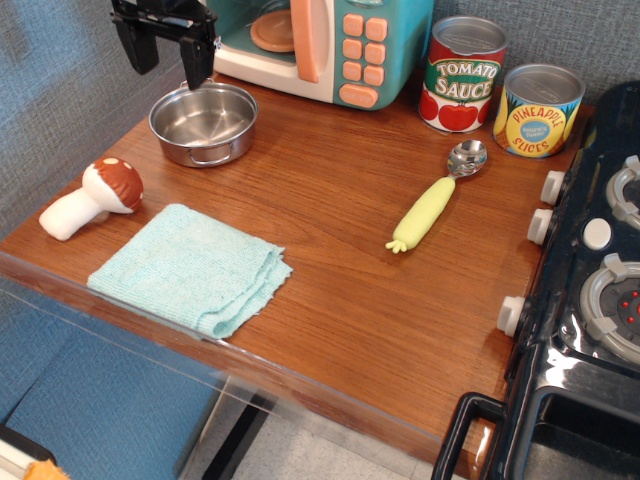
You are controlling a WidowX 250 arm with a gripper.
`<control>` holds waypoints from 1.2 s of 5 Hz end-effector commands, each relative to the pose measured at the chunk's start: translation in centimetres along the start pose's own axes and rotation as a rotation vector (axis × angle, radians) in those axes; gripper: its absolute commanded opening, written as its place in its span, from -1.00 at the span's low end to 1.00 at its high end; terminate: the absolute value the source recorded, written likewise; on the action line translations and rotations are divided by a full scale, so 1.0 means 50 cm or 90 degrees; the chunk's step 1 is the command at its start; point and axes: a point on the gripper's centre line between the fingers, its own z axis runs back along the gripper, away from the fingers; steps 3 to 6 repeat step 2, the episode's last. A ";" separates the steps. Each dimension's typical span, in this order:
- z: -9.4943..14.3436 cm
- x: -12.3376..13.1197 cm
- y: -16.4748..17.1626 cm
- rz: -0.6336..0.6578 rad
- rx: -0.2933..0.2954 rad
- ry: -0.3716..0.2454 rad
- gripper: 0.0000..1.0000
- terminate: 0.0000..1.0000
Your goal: Pick up the pot and place it in front of the microwave
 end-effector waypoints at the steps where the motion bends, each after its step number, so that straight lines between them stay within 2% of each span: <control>1: 0.069 -0.029 0.013 0.025 0.084 -0.033 1.00 -1.00; 2: 0.069 -0.029 0.013 0.025 0.084 -0.033 1.00 1.00; 6: 0.069 -0.029 0.013 0.025 0.084 -0.033 1.00 1.00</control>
